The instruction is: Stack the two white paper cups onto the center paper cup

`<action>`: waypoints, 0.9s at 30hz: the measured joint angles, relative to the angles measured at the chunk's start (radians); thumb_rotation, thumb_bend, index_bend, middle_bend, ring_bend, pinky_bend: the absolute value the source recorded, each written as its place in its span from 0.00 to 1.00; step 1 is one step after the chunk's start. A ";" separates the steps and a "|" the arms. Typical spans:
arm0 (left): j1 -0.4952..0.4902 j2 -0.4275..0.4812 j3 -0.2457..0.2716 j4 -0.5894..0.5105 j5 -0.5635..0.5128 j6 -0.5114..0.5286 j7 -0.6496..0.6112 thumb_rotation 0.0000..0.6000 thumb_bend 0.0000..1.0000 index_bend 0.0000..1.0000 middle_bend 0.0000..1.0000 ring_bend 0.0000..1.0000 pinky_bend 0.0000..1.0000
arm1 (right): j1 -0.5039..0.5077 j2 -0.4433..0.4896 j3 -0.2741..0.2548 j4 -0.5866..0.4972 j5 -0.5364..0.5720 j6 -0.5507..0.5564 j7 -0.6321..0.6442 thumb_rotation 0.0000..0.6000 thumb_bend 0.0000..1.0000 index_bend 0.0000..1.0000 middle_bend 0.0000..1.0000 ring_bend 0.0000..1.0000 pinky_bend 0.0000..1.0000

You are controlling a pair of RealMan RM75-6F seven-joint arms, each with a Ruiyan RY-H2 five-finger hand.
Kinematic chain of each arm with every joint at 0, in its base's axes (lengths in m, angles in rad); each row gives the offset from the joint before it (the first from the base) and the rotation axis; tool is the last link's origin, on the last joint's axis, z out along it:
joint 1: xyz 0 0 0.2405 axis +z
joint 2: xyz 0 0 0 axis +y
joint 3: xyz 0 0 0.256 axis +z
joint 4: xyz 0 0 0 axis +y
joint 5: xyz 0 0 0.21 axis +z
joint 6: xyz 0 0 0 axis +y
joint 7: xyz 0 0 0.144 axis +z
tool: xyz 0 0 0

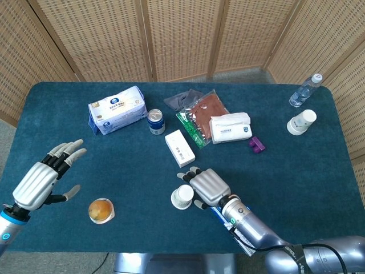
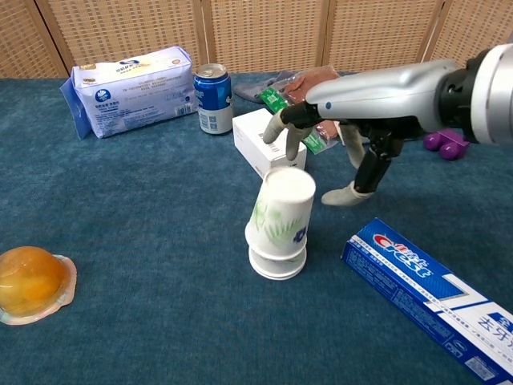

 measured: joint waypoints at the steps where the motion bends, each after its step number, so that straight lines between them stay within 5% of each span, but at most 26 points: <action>1: 0.000 0.001 0.000 -0.001 0.000 0.000 0.000 1.00 0.38 0.00 0.00 0.00 0.09 | 0.001 0.004 -0.003 -0.003 0.005 0.002 -0.003 1.00 0.38 0.09 0.24 0.12 0.51; 15: 0.019 0.007 0.008 -0.004 -0.018 0.003 0.021 1.00 0.38 0.00 0.00 0.00 0.08 | -0.085 0.073 -0.028 -0.016 -0.057 0.135 0.055 1.00 0.40 0.11 0.24 0.12 0.51; 27: 0.037 -0.005 0.011 0.017 -0.063 -0.009 0.037 1.00 0.38 0.00 0.00 0.00 0.07 | -0.260 0.135 -0.037 0.142 -0.233 0.265 0.247 1.00 0.40 0.13 0.24 0.12 0.50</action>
